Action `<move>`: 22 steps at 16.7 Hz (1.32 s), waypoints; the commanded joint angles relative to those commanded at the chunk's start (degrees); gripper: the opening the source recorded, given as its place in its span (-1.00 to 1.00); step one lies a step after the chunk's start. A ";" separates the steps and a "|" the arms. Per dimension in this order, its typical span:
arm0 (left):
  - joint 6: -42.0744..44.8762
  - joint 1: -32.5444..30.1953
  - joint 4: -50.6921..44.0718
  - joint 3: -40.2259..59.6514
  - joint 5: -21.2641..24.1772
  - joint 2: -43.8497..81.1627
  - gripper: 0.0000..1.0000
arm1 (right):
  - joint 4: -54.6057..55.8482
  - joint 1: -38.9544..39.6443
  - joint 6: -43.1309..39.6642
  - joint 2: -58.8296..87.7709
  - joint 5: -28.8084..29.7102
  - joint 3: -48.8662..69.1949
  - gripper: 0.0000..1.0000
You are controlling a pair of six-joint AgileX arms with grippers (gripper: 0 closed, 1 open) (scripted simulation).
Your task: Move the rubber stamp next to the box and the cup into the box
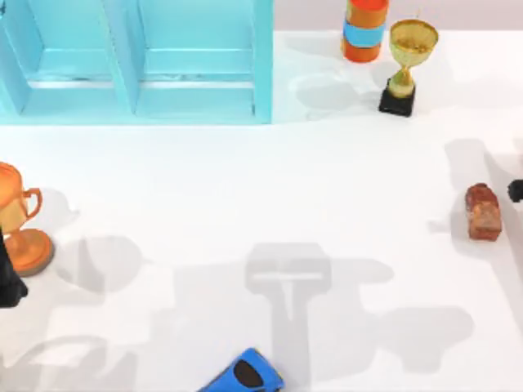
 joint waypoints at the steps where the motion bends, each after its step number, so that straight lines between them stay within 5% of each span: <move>1: 0.00 0.00 0.00 0.00 0.00 0.00 1.00 | -0.01 -0.13 -0.13 -0.01 -0.01 0.04 -1.00; 5: 0.00 0.00 0.00 0.00 0.00 0.00 1.00 | -0.27 -6.42 -6.41 -0.28 -0.13 0.63 -1.00; 15: 0.00 0.00 0.00 0.00 0.00 0.00 1.00 | 2.09 -40.44 -40.45 -2.35 -0.28 -3.62 -1.00; 22: 0.00 0.00 0.00 0.00 0.00 0.00 1.00 | 2.73 -42.67 -42.74 -2.90 -0.28 -4.22 -1.00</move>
